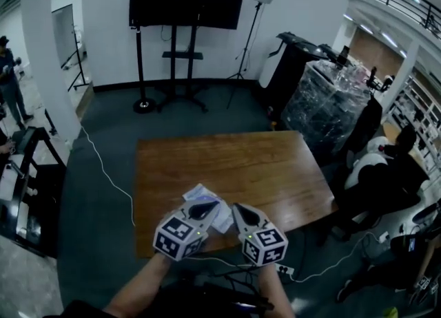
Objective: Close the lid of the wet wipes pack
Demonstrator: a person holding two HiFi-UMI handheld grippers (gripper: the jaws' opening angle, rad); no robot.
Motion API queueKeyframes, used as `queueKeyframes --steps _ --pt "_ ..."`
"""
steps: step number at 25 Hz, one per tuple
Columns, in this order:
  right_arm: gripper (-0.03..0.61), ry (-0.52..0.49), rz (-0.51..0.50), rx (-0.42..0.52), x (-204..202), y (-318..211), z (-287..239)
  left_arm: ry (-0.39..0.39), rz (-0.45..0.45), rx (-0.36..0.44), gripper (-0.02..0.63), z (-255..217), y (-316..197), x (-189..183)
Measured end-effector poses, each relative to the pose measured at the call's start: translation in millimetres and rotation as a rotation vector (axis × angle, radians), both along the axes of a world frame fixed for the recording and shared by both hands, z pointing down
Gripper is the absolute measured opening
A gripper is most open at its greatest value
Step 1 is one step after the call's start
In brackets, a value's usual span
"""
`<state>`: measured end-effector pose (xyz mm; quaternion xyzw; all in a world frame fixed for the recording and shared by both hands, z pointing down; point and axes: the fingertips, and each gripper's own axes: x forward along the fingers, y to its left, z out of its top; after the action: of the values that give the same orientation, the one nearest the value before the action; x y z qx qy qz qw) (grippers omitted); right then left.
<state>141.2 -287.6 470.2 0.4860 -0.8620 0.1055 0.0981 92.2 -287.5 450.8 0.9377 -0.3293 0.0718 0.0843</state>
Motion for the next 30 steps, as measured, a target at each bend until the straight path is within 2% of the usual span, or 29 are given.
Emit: queueKeyframes --steps 8,14,20,30 --pt "0.008 -0.1 0.002 0.126 30 44 -66 0.046 0.021 0.04 0.008 -47 39 39" --pt "0.008 -0.163 -0.037 0.202 37 77 -89 0.034 0.014 0.068 0.008 -58 68 50" --pt "0.008 -0.176 -0.07 0.231 37 98 -100 0.031 0.004 0.085 0.008 -64 89 54" --pt "0.008 -0.183 -0.064 0.241 43 120 -98 0.029 0.006 0.097 0.008 -64 111 59"
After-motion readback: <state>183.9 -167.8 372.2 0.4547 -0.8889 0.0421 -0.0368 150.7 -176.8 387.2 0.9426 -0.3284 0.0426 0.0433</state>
